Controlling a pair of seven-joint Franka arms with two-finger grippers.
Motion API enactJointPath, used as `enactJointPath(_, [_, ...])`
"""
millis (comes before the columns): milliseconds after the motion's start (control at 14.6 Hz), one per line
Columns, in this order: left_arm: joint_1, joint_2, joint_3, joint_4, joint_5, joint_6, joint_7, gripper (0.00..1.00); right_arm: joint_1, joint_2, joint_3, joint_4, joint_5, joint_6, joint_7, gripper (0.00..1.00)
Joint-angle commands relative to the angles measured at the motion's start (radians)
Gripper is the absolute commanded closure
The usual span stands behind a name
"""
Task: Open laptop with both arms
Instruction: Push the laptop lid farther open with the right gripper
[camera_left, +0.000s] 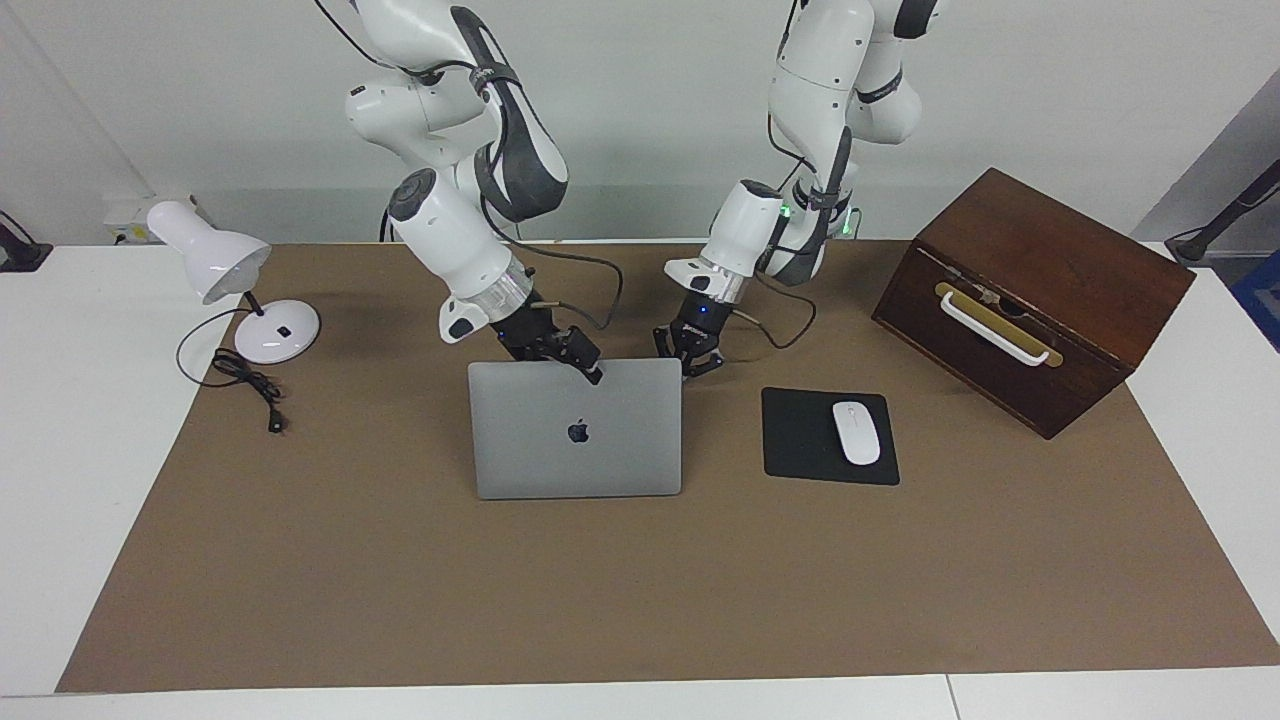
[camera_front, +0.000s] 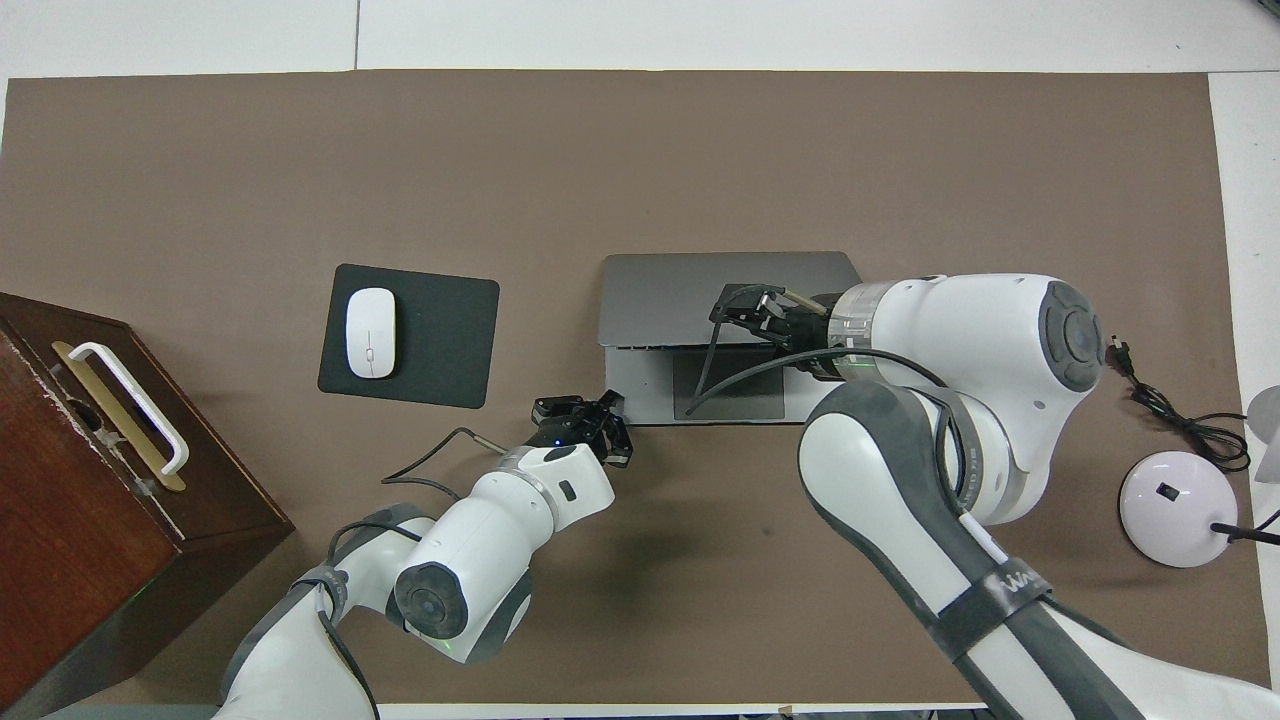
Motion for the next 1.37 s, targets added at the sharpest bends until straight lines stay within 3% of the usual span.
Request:
enactJointPath(0, [-0.037, 0.044, 0.002, 0.011, -0.012, 0.01, 0.006, 1.0, -0.03, 0.03, 0.005, 0.06, -0.053, -0.041, 0.029, 0.0])
enactJointPath(1300, [-0.044, 0.056, 0.002, 0.011, -0.015, 0.011, 0.006, 1.0, -0.111, 0.07, 0.008, 0.229, -0.211, -0.202, 0.041, 0.0])
